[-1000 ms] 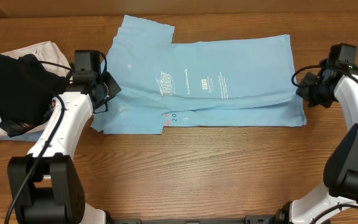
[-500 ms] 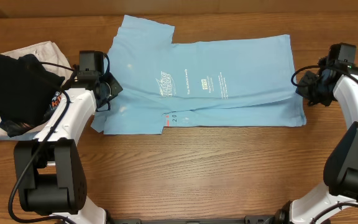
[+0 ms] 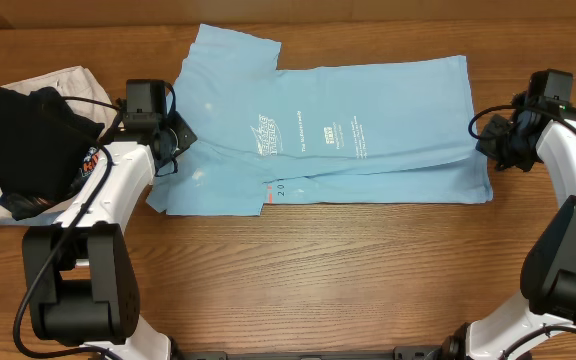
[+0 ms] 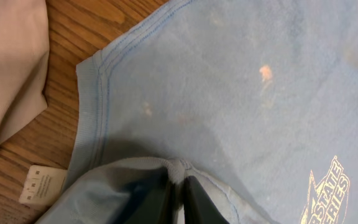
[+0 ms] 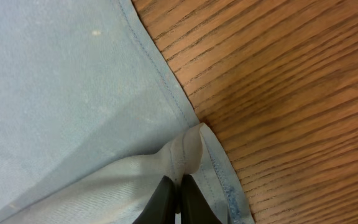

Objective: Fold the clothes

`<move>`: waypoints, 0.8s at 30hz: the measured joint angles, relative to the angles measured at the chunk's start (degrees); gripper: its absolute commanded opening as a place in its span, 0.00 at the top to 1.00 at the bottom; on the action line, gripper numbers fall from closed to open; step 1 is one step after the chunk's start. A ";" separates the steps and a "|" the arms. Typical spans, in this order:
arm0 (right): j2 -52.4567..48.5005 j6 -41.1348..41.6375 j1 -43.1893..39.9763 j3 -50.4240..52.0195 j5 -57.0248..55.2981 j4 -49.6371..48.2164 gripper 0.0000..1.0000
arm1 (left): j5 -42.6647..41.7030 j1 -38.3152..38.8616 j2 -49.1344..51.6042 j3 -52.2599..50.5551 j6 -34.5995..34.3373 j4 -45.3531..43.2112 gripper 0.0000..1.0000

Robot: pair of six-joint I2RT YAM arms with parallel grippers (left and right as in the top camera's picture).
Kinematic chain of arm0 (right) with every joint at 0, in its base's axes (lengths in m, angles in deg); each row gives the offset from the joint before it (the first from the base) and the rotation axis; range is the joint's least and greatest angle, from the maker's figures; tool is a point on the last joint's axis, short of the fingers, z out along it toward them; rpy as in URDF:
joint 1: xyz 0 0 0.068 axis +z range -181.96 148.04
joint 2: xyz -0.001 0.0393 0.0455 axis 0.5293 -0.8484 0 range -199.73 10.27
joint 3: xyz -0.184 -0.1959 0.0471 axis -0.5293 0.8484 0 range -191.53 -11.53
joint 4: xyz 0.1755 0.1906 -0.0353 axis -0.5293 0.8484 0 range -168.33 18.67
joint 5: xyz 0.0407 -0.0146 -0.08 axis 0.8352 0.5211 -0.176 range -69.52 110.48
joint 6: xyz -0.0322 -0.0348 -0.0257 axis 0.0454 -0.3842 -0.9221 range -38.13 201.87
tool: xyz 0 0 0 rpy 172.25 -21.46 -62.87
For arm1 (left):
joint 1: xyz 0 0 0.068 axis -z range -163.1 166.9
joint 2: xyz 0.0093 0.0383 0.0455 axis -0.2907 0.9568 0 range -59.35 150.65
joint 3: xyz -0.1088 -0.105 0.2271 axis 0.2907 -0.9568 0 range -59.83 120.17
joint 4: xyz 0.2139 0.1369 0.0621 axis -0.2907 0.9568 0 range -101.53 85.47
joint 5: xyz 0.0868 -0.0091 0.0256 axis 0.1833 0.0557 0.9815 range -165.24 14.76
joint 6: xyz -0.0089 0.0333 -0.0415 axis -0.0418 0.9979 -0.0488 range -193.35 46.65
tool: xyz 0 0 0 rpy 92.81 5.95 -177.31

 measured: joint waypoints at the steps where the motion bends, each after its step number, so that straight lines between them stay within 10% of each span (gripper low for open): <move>1: 0.00 0.02 0.00 0.00 -0.02 -0.02 0.96 | 0.00 0.00 0.00 0.00 0.00 0.02 0.83; 7: 0.00 0.00 0.00 0.00 0.00 0.04 0.96 | -0.02 0.00 0.00 0.00 -0.22 1.75 0.62; 24: 0.00 -0.02 0.00 0.00 -0.02 0.28 0.96 | 0.35 0.00 4.04 0.00 1.36 6.97 0.63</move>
